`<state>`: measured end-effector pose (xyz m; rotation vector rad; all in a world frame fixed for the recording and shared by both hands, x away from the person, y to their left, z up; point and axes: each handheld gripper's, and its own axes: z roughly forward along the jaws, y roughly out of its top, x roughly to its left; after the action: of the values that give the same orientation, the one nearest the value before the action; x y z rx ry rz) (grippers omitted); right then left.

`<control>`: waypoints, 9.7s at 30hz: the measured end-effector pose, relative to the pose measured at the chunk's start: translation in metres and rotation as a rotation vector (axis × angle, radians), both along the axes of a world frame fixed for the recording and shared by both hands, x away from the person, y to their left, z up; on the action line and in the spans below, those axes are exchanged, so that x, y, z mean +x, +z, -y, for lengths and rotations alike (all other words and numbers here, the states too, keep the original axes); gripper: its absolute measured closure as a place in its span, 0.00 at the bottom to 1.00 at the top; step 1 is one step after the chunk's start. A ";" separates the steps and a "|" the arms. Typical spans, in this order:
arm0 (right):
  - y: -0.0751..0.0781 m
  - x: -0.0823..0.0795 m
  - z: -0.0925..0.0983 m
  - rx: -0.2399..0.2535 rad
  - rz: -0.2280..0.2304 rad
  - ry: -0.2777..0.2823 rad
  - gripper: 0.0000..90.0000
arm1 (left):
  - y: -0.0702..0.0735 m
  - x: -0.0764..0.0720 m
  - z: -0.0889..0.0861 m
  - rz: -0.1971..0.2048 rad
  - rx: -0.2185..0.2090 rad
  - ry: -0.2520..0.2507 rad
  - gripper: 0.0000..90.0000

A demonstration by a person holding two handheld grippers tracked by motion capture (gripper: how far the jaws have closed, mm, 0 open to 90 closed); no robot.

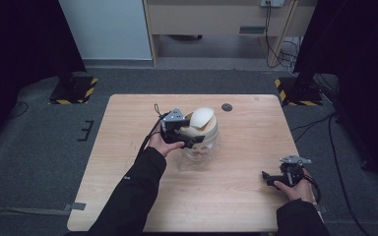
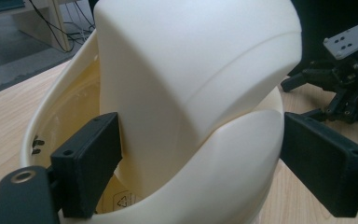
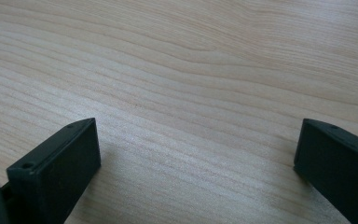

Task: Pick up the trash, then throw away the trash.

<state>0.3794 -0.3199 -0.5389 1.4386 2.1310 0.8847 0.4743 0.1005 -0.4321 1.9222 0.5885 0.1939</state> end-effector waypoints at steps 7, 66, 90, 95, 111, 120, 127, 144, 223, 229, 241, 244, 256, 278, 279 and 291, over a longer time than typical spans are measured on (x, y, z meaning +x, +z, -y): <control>0.000 0.000 0.000 -0.001 -0.001 0.002 0.01 | 0.008 -0.006 -0.008 0.018 0.011 0.005 0.16; 0.000 -0.001 -0.002 0.002 0.001 -0.014 0.01 | -0.088 -0.140 -0.111 -0.188 0.393 0.448 0.68; 0.025 -0.003 -0.001 0.142 0.089 -0.063 0.29 | -0.052 -0.139 -0.127 -0.077 0.201 0.448 0.88; 0.040 -0.004 -0.003 0.195 0.167 -0.057 0.29 | -0.034 -0.142 -0.130 0.005 0.104 0.458 0.88; 0.090 -0.014 -0.021 0.329 0.391 0.024 0.29 | 0.008 -0.150 -0.120 0.193 -0.035 0.403 0.88; 0.122 -0.014 -0.041 0.419 0.459 0.077 0.32 | 0.031 -0.138 -0.097 0.271 -0.074 0.364 0.88; 0.157 -0.015 -0.064 0.488 0.515 0.136 0.36 | 0.049 -0.133 -0.062 0.327 -0.089 0.293 0.88; 0.191 -0.020 -0.117 0.576 0.511 0.294 0.49 | 0.054 -0.127 -0.001 0.351 -0.107 0.198 0.88; 0.232 0.024 -0.171 0.497 0.617 0.285 0.96 | -0.095 -0.110 -0.136 -0.199 0.366 0.396 0.18; 0.233 0.038 -0.194 0.440 0.622 0.306 0.96 | -0.095 -0.110 -0.136 -0.197 0.362 0.394 0.15; 0.226 0.062 -0.230 0.354 0.619 0.320 0.96 | -0.097 -0.110 -0.134 -0.194 0.364 0.381 0.11; 0.222 0.068 -0.236 0.334 0.612 0.320 0.96 | -0.097 -0.109 -0.134 -0.193 0.366 0.379 0.11; 0.198 0.081 -0.253 0.239 0.557 0.324 0.95 | -0.097 -0.109 -0.134 -0.190 0.373 0.374 0.11; 0.214 0.060 -0.196 0.304 0.592 0.234 0.52 | -0.097 -0.110 -0.134 -0.187 0.373 0.368 0.09; 0.212 0.058 -0.189 0.311 0.591 0.226 0.49 | -0.098 -0.110 -0.134 -0.187 0.371 0.367 0.09; 0.149 0.023 -0.114 0.336 0.462 0.122 0.28 | -0.101 -0.110 -0.133 -0.166 0.374 0.354 0.03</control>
<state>0.4027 -0.2054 -0.3900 1.1087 1.7901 1.5146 0.3638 0.2331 -0.5327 2.1940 1.0650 0.3946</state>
